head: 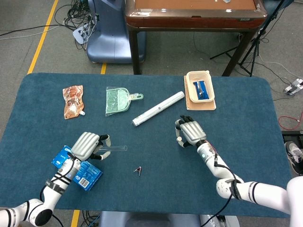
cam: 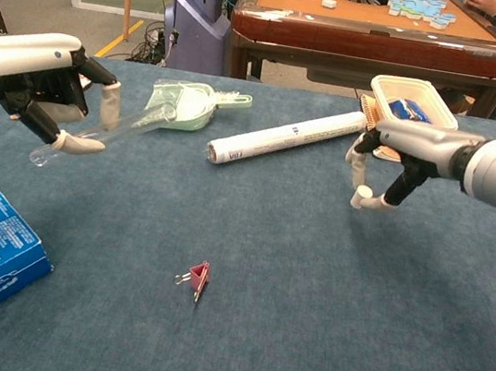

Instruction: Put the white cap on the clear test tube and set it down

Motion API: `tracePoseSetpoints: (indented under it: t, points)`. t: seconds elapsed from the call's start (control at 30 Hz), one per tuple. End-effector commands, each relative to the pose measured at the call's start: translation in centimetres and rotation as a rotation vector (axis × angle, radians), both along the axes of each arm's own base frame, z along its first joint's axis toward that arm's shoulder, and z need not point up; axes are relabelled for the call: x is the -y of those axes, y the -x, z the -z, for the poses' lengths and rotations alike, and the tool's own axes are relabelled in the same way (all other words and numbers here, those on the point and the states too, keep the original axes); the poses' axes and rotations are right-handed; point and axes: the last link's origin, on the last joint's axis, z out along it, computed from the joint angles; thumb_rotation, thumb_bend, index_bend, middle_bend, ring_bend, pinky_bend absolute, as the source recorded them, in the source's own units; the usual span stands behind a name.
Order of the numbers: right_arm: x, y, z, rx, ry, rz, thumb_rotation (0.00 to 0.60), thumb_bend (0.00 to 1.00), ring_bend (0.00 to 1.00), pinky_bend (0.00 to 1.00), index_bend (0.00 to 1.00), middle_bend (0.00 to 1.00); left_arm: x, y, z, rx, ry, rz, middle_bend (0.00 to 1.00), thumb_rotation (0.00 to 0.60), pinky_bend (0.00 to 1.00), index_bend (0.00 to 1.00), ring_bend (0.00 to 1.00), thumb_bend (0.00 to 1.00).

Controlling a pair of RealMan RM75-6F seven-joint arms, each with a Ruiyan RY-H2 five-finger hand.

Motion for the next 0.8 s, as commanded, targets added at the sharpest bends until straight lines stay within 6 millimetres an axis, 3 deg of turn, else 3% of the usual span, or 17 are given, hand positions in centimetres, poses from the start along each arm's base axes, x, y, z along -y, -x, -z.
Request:
tracePoseSetpoints:
  t: [0.03, 0.17, 0.37, 0.57, 0.8]
  points:
    - [0.0, -2.2, -5.0, 0.139, 0.067, -0.015, 0.600, 0.39, 0.00, 0.09, 0.63, 0.24, -1.3, -0.5, -0.4, 0.035, 0.027, -0.021, 1.00, 0.600, 1.00, 0.61, 1.00, 0.25]
    - [-0.2, -4.4, -8.5, 0.247, 0.091, -0.025, 0.600, 0.39, 0.00, 0.09, 0.64, 0.24, -2.4, -1.3, 0.3, 0.088, 0.061, -0.047, 1.00, 0.600, 1.00, 0.61, 1.00, 0.25]
    - [-0.2, -7.4, -11.4, 0.345, 0.061, -0.064, 0.600, 0.39, 0.00, 0.09, 0.64, 0.24, -3.4, -2.6, 2.3, 0.128, 0.100, -0.058, 1.00, 0.600, 1.00, 0.61, 1.00, 0.25]
    - [-0.4, -9.5, -11.5, 0.371, 0.009, -0.097, 0.600, 0.39, 0.00, 0.09, 0.64, 0.24, -4.2, -4.0, 3.7, 0.170, 0.119, -0.062, 1.00, 0.600, 1.00, 0.61, 1.00, 0.25]
    - [-0.9, -10.7, -9.9, 0.388, -0.057, -0.108, 0.600, 0.39, 0.00, 0.09, 0.65, 0.24, -4.6, -5.6, 3.8, 0.229, 0.120, -0.056, 1.00, 0.600, 1.00, 0.61, 1.00, 0.25]
